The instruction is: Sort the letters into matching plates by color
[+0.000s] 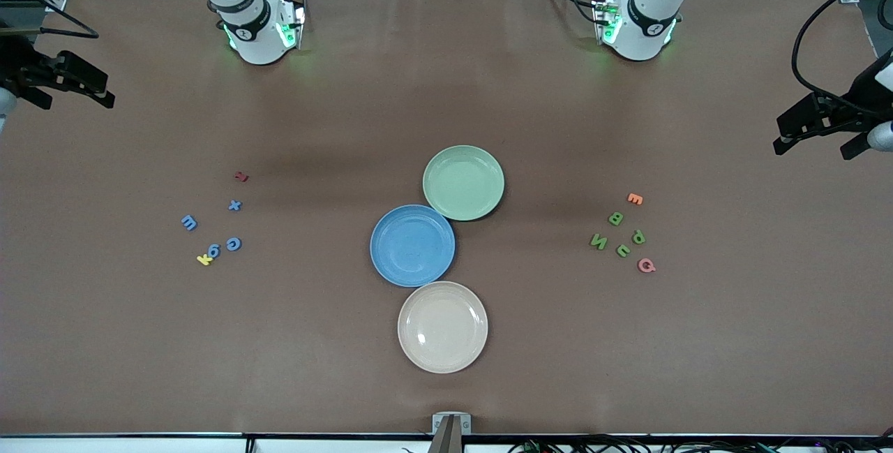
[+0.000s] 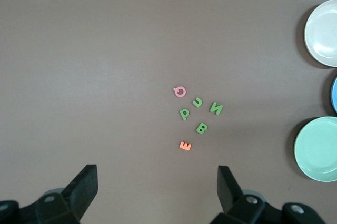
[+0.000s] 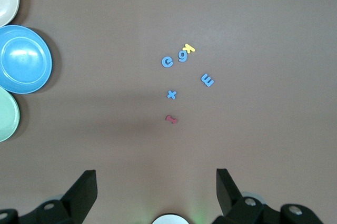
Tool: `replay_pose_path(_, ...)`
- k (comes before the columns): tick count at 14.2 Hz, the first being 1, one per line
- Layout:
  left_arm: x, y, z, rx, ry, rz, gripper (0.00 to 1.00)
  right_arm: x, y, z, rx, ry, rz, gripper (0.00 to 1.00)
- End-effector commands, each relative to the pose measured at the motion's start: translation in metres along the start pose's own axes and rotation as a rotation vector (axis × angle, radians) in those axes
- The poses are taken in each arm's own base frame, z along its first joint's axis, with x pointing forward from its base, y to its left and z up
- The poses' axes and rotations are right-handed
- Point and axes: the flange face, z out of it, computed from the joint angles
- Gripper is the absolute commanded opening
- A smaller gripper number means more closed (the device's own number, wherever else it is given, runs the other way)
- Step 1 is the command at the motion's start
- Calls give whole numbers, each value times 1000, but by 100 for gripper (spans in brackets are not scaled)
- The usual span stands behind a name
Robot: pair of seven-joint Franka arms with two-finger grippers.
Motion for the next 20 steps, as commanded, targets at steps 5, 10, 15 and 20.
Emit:
replay_pose_path(5, -5, -1, -6, 6, -14, -10, 100, -5, -1, -2, -4, 12, -8, 100)
replay_pose_path(10, -1, 1, 29, -6, -102, -21, 100, -5, -5, -4, -5, 10, -13, 100)
replay_pose_path(15, 23, 35, 118, -44, -222, 36, 100, -2, 1, -9, -6, 20, 10, 100)
replay_pose_path(20, 27, 79, 206, -35, -207, -10, 100, 41, 8, 54, -11, -89, 14, 100)
